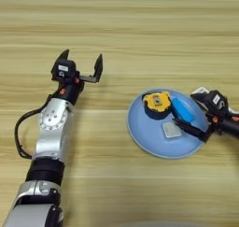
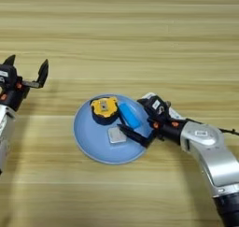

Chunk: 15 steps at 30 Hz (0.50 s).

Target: Move the objects on the table

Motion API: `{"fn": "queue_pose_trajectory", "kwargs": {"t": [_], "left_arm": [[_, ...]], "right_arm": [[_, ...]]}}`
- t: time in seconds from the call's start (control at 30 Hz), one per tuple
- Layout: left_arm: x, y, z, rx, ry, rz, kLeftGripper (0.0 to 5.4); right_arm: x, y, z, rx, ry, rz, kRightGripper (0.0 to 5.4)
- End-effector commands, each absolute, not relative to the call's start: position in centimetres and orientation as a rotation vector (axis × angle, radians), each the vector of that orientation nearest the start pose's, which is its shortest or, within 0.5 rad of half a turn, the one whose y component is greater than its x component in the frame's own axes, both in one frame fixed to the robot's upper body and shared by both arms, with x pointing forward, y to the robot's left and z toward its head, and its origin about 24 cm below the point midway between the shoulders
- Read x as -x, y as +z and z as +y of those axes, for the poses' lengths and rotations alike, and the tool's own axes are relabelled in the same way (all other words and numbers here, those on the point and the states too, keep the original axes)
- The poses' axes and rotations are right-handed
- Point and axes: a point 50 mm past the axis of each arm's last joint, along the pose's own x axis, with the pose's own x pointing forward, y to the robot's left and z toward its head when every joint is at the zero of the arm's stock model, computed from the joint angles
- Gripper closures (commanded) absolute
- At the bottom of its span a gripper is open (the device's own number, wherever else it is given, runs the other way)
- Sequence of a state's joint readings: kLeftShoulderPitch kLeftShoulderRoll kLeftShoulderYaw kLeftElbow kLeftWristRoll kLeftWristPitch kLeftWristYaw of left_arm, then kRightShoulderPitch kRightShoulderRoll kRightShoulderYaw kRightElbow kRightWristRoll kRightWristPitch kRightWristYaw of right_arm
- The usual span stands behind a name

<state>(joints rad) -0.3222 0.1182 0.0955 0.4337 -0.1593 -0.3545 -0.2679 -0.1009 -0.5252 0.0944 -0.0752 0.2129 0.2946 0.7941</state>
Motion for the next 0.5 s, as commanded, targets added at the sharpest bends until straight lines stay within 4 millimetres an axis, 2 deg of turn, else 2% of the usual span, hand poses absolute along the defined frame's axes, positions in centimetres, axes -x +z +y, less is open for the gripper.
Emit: {"fn": "queue_pose_trajectory", "kwargs": {"t": [0.03, 0.5], "left_arm": [[-30.7, 6.6, 16.8, 0.018, -0.210, -0.253, 0.00], [-30.5, 6.5, 16.6, 0.016, -0.215, -0.255, 0.00]], "right_arm": [[-26.0, 7.0, -18.7, 0.287, 0.865, 0.279, 0.04], [-26.3, 5.9, -17.1, 0.295, 0.918, 0.331, 0.04]]}}
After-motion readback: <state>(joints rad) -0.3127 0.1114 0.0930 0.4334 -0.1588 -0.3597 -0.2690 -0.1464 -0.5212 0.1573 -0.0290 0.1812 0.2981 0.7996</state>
